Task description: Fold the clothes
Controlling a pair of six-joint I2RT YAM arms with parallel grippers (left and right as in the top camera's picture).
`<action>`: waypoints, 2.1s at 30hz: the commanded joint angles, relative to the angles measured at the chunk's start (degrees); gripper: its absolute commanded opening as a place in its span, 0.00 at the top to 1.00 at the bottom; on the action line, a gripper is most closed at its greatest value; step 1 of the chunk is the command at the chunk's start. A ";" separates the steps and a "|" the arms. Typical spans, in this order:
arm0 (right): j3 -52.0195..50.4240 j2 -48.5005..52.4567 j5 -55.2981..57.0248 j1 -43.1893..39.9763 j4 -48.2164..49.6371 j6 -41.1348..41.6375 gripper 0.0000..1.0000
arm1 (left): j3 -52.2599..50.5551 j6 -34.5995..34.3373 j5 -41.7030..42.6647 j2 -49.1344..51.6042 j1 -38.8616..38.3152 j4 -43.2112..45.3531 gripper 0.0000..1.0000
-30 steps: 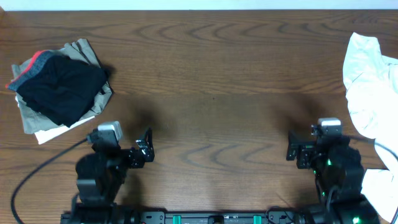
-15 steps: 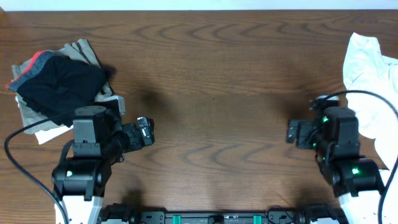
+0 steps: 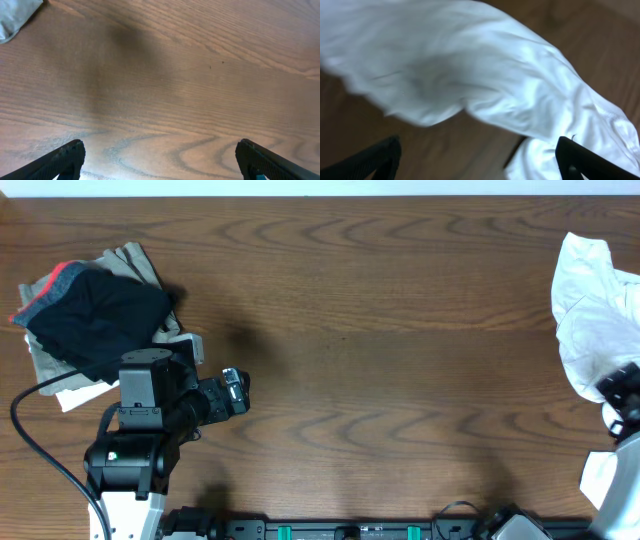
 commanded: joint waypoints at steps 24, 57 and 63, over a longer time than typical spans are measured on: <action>0.50 22.95 -11.10 -21.84 23.58 0.15 0.11 | 1.05 -0.52 0.26 0.00 0.31 -1.38 0.02; 6.69 13.86 -40.92 -15.45 32.54 8.46 0.95 | 1.05 -0.52 0.26 1.86 0.31 -1.38 0.02; 6.82 0.72 -45.42 0.33 23.17 8.41 0.96 | 1.05 -0.52 0.26 1.86 0.31 -1.38 0.02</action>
